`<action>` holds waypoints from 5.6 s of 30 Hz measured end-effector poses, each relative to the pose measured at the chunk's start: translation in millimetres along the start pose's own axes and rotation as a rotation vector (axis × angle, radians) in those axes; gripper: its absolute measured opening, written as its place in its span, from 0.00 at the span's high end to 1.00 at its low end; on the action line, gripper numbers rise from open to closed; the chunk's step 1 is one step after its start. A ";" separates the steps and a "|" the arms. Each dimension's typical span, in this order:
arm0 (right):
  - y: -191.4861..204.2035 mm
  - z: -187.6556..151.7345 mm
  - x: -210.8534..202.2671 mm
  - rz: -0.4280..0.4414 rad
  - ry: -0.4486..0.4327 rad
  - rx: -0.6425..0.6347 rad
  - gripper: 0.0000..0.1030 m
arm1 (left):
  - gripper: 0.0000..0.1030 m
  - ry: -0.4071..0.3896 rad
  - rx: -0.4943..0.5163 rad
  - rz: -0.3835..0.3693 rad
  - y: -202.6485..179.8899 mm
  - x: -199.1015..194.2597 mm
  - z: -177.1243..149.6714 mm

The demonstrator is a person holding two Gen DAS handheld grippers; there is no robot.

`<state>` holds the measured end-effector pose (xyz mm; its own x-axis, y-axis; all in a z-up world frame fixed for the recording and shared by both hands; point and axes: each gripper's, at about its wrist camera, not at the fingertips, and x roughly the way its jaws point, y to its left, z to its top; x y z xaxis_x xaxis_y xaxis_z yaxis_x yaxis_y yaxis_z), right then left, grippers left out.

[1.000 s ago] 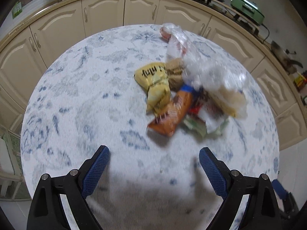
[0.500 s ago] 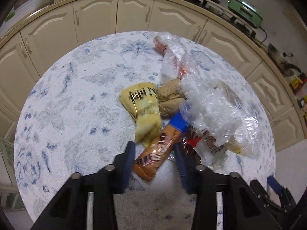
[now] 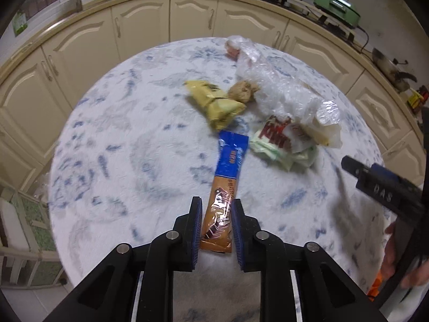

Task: Collect trash
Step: 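Grasp the blue-and-brown snack bar with the left gripper while the right gripper grasps the white tissue ball, then carry the snack bar and tissue ball over the blue bin, then open both grippers to drop the snack bar and tissue into the bin, then move both grippers back toward the table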

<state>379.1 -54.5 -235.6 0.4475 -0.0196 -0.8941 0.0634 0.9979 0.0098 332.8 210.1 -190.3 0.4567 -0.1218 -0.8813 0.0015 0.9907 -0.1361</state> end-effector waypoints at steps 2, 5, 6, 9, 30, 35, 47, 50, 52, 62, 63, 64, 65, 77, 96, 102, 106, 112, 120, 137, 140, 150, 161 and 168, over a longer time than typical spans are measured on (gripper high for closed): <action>4.0 6.8 4.0 0.004 -0.001 -0.007 0.23 | 0.29 -0.011 0.007 0.045 -0.9 -5.4 -0.8; 11.0 18.1 10.2 0.004 0.000 -0.018 0.23 | 0.21 -0.023 -0.023 0.095 1.9 -3.8 4.4; 13.9 22.0 11.6 0.008 -0.006 -0.026 0.23 | 0.23 -0.021 -0.028 0.100 2.2 -2.4 6.0; 18.8 32.6 18.4 0.030 -0.011 -0.023 0.23 | 0.27 -0.015 -0.034 0.084 3.7 6.1 10.2; 5.8 15.0 -4.7 0.151 -0.093 0.015 0.72 | 0.85 -0.043 0.019 0.098 -21.9 16.2 18.4; -5.0 1.2 -19.8 0.170 -0.096 0.032 0.72 | 0.85 -0.061 0.038 0.095 -31.9 3.2 14.3; -50.7 -27.1 -51.9 0.146 -0.125 0.089 0.72 | 0.85 -0.085 0.119 0.062 -84.6 -23.5 -2.5; -71.4 -34.3 -59.5 0.132 -0.133 0.118 0.72 | 0.85 -0.098 0.161 0.044 -106.5 -31.4 -6.6; -83.5 -38.8 -64.2 0.128 -0.139 0.136 0.72 | 0.85 -0.108 0.185 0.039 -119.2 -34.9 -9.2; -145.5 -65.2 -84.9 0.065 -0.155 0.217 0.72 | 0.85 -0.101 0.305 -0.043 -186.9 -38.5 -27.1; -150.5 -67.6 -85.6 0.061 -0.155 0.224 0.72 | 0.85 -0.099 0.318 -0.047 -194.4 -37.7 -28.8; -157.4 -71.2 -87.4 0.053 -0.154 0.237 0.72 | 0.85 -0.097 0.327 -0.050 -200.1 -36.3 -29.9; -163.3 -74.0 -88.3 0.046 -0.154 0.248 0.72 | 0.85 -0.093 0.338 -0.056 -207.2 -34.9 -31.3; -247.8 -113.6 -95.7 -0.055 -0.119 0.402 0.71 | 0.85 -0.048 0.509 -0.143 -303.6 -11.3 -52.8; -358.8 -169.5 -78.3 -0.154 -0.036 0.615 0.71 | 0.85 0.086 0.705 -0.172 -446.7 70.5 -75.1; -379.7 -180.1 -66.4 -0.156 -0.006 0.658 0.71 | 0.83 0.071 0.735 -0.142 -476.4 91.6 -73.8; -385.9 -185.1 -60.2 -0.152 0.008 0.675 0.71 | 0.71 0.074 0.750 -0.141 -487.6 98.3 -81.4; -385.5 -187.9 -53.2 -0.144 0.025 0.676 0.71 | 0.50 0.063 0.757 -0.141 -486.8 101.3 -91.0; -374.6 -180.6 -48.7 -0.130 0.034 0.657 0.71 | 0.50 0.065 0.741 -0.139 -465.8 95.4 -88.8; -331.4 -143.5 -61.1 -0.106 -0.032 0.562 0.68 | 0.50 0.033 0.656 -0.125 -410.8 66.2 -68.8; -326.2 -140.2 -65.0 -0.127 -0.039 0.553 0.45 | 0.50 0.035 0.645 -0.122 -405.5 64.2 -66.2; -325.1 -139.2 -68.1 -0.120 -0.024 0.565 0.34 | 0.50 0.036 0.623 -0.123 -397.4 57.6 -62.2; -316.4 -142.8 -80.0 -0.134 -0.022 0.547 0.34 | 0.50 0.031 0.593 -0.126 -387.7 44.9 -60.6; -307.2 -143.2 -96.3 -0.141 -0.051 0.532 0.34 | 0.50 0.013 0.579 -0.130 -377.1 28.3 -64.8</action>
<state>188.8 -350.5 -216.6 0.4442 -0.1668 -0.8803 0.5616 0.8173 0.1286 287.5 -170.9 -193.3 0.4091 -0.2410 -0.8801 0.5436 0.8390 0.0229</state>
